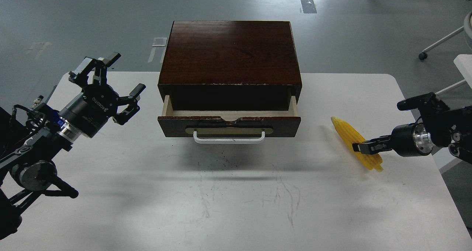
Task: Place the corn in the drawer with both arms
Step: 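Lift the corn cob with the right gripper and carry it over the drawer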
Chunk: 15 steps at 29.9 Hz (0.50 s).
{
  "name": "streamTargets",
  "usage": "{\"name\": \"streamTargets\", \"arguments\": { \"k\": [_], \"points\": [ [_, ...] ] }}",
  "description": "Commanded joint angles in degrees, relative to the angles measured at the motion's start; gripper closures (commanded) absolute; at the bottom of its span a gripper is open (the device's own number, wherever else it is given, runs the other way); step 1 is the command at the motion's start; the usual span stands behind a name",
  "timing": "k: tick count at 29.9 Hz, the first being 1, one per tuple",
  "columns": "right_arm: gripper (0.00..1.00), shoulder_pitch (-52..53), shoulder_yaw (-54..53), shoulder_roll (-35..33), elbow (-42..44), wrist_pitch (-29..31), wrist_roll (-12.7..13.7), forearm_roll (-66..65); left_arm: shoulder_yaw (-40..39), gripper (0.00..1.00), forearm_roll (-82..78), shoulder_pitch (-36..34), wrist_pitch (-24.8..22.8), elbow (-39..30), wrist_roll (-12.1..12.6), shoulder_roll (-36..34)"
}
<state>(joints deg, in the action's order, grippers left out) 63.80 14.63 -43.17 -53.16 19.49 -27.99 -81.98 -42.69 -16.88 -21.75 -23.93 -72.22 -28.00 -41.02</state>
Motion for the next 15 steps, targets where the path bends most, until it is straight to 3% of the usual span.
{"name": "streamTargets", "arguments": {
  "k": [1, 7, 15],
  "points": [
    [0.95, 6.5, -0.31, -0.6, -0.19, -0.07, -0.01, 0.15, -0.46, 0.01, 0.0, -0.05, -0.07, -0.03, 0.0, -0.03],
    [0.94, 21.35, 0.13, 1.06, -1.5, 0.11, -0.01, 0.07, -0.46, 0.01, 0.0, -0.05, -0.15, -0.03, 0.0, -0.11],
    [0.94, 39.19, 8.56, 15.02, -6.68, -0.33, -0.01, -0.11, -0.81, 0.01, 0.0, -0.05, -0.07, -0.03, 0.0, -0.12]
  ]
}}
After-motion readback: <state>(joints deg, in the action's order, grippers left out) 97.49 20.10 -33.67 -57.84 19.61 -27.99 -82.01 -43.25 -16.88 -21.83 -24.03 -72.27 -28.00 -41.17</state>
